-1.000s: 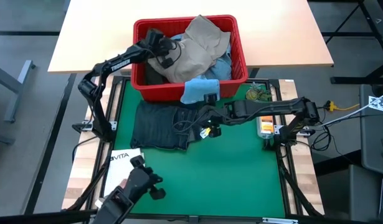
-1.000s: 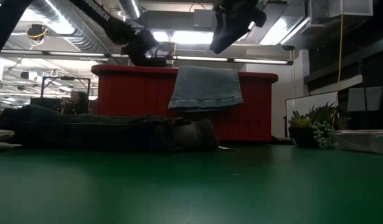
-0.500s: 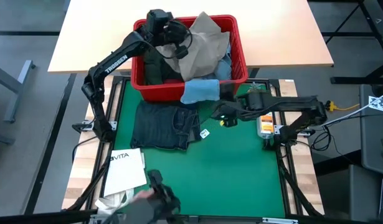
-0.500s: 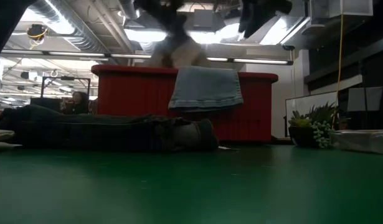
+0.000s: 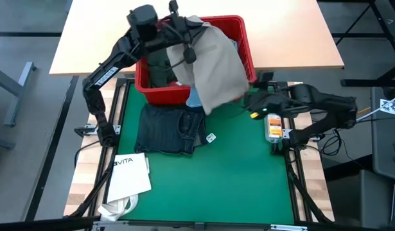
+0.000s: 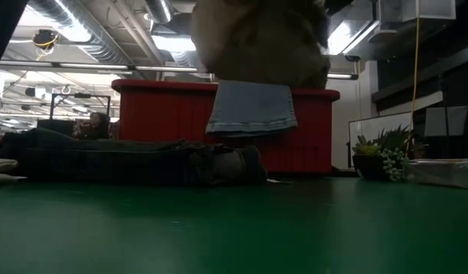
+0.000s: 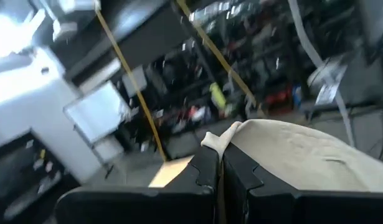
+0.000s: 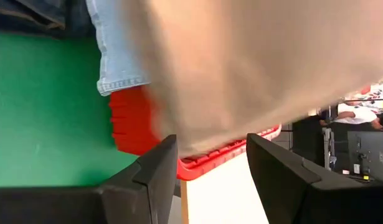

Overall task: Fold Laundry from Bin
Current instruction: Fold the brown shorts

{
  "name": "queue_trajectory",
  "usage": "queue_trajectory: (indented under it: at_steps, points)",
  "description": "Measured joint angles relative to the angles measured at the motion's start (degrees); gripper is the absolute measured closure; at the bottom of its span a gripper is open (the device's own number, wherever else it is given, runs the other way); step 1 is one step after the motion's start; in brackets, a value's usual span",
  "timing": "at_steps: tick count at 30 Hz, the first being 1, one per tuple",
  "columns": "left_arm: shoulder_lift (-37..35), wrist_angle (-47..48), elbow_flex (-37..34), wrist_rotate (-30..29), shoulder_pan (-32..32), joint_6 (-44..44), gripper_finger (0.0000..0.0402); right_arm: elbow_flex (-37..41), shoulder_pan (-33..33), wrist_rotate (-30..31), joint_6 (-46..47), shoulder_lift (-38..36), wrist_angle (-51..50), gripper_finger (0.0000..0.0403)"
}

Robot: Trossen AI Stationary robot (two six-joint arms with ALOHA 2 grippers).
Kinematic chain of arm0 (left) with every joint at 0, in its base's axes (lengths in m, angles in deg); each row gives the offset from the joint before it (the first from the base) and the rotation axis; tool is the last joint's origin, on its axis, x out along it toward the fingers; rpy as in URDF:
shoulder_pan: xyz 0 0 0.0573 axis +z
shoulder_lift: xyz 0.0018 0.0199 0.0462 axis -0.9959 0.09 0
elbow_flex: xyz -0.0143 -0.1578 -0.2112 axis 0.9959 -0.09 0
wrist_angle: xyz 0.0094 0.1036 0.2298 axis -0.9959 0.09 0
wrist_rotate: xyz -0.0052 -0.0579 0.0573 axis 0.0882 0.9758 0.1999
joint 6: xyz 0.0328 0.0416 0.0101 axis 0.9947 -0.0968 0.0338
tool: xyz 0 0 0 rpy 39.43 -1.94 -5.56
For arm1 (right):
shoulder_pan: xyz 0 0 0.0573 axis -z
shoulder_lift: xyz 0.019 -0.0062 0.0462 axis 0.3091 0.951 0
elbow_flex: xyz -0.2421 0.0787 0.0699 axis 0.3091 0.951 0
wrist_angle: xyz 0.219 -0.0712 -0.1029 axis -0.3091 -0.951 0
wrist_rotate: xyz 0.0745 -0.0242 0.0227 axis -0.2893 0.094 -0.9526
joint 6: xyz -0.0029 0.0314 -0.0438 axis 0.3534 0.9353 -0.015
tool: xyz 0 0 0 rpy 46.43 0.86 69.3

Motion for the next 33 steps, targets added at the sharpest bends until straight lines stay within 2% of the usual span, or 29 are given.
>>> queue_trajectory:
  at_steps: [7, 11, 16, 21, 23, 27, 33]
  points:
    - [-1.85, -1.99, 0.59, -0.77, -3.48, -2.67, 0.0401, -0.02, 0.0, -2.3, 0.0, -3.64, 0.59, 0.0212]
    - [-1.84, -1.28, 0.59, -1.33, -4.09, -4.67, 0.0401, 0.0, -0.04, -8.28, -0.57, -3.86, 0.51, 0.0212]
    - [-1.84, 0.53, 0.59, -1.44, -4.19, -6.03, 0.0401, 0.0, -0.04, -11.57, -1.37, -3.87, 0.43, 0.0212]
    - [-1.82, 0.96, 0.57, -2.64, -4.07, -7.54, 0.0402, 0.15, -0.27, -21.01, -0.37, -3.87, 2.1, 0.0212]
    - [-1.82, 1.05, 0.57, -3.37, -4.06, -7.54, 0.0402, 1.01, -1.9, -22.69, -0.2, -3.87, 5.28, 0.0212]
    - [-1.82, 1.66, 0.55, -3.45, -4.04, -7.54, 0.0401, 2.83, -6.34, -20.25, -1.65, -3.79, 11.36, 0.0212]
    - [-1.82, 1.61, 0.55, -3.44, -4.04, -7.54, 0.0401, 8.63, -12.8, -5.39, -11.48, -3.39, 24.19, 0.0212]
